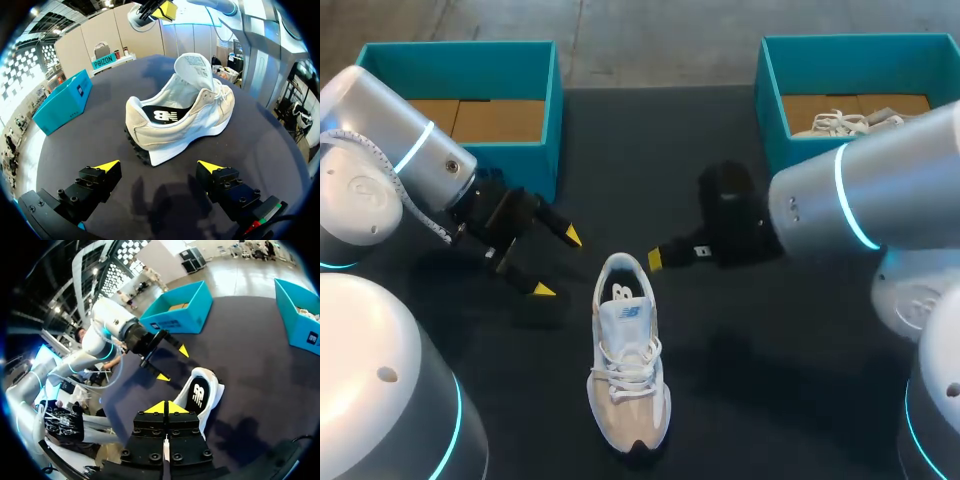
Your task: Take the shoe out of the shoebox, open the shoe tongue, remove and reinsert the insole, then place the shoe into the shoebox
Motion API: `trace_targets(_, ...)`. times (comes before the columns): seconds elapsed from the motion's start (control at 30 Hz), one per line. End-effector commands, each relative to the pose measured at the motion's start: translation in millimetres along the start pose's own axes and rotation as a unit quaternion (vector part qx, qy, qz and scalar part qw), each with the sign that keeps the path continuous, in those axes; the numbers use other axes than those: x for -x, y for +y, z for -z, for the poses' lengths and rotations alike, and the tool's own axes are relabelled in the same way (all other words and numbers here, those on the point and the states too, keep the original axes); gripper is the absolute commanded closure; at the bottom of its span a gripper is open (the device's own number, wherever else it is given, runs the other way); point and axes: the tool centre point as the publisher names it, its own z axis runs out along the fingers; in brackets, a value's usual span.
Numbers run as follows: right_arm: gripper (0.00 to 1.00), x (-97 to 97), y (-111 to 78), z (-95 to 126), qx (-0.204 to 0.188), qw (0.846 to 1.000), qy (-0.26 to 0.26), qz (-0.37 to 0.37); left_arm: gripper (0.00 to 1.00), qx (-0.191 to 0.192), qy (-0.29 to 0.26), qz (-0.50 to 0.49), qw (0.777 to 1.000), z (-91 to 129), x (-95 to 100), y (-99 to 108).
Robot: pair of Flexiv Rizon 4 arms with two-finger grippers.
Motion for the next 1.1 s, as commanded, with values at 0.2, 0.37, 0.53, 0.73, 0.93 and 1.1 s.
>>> trace_targets(0.2, 1.00, -3.6, -6.4, -5, 0.012, 0.984, -0.178, -0.002, 0.00, 0.002, 0.001, 0.000, 1.000, 1, -0.5, -1)
trace_targets(0.37, 1.00, -3.6, -6.4, -5, 0.012, 0.984, -0.178, -0.002, 0.00, 0.002, 0.001, 0.000, 1.000, 1, -0.5, -1)
trace_targets(0.53, 1.00, -4.4, -4.2, -6, 0.005, 0.981, -0.194, -0.010, 0.00, 0.002, 0.001, 0.000, 1.000, 1, -0.5, -1)
trace_targets(0.73, 1.00, -8.4, -0.3, -16, -0.007, 0.975, -0.221, -0.013, 0.00, 0.002, 0.001, 0.000, 1.000, 1, -0.5, -1)
trace_targets(0.93, 1.00, -7.7, -0.8, -37, -0.021, 0.968, -0.250, -0.024, 0.00, 0.002, 0.001, 0.000, 1.000, 1, -0.5, -1)
trace_targets(1.1, 1.00, -10.3, -1.7, -47, -0.016, 0.965, -0.258, -0.032, 0.00, 0.002, 0.001, 0.000, 1.000, 1, -0.5, -1)
